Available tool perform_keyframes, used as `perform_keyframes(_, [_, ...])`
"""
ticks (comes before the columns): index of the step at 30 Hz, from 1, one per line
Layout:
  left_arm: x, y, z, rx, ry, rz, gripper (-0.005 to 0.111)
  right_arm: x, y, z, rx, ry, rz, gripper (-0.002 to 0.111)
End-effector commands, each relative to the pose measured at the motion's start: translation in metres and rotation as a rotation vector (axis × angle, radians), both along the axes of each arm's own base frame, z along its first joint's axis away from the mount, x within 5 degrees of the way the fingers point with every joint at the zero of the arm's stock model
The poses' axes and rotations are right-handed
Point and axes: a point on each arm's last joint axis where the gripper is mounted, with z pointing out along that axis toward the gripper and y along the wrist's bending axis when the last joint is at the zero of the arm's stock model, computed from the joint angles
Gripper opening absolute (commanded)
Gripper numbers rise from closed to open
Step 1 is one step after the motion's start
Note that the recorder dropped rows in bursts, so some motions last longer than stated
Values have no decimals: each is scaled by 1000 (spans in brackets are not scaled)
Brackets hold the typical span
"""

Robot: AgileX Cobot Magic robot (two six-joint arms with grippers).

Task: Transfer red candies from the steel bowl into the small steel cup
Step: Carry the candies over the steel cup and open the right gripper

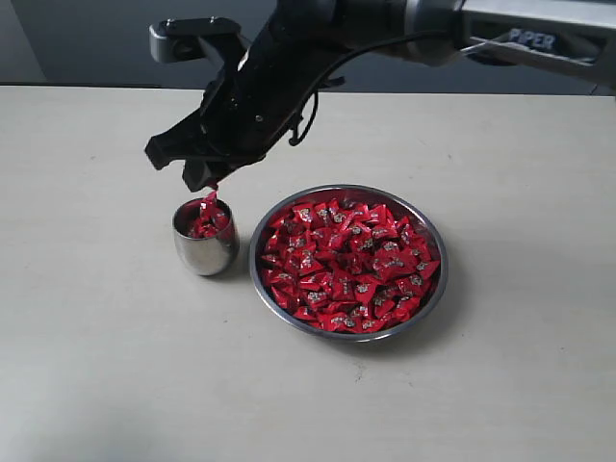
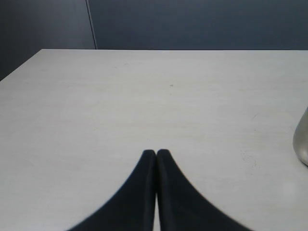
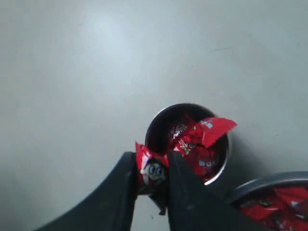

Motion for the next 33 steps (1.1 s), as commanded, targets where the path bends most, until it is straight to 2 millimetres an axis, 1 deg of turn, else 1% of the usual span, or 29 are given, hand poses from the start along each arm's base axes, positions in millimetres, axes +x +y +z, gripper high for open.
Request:
perform_keyframes(1, [0,-1,-1,0,-9,-9,0,3,18,-20,-19,37,26,2])
perform_keyframes(2, [0,-1,-1,0,-9,-9,0,2,23,-23,-15,54,34,2])
perform_keyframes(7, [0,-1,-1,0,-9,-9,0,3,31,-29,-10,51,40,2])
perform_keyframes(16, [0,-1,-1,0,-9,-9,0,7,30,-33,-45,3,47,2])
perform_keyframes(22, [0,-1,-1,0,-9,-9,0,8,31,-43,-64,14,46,2])
perform_keyframes(33, [0,-1,-1,0,-9,-9,0,10,31,-43,-62,-12,42,2])
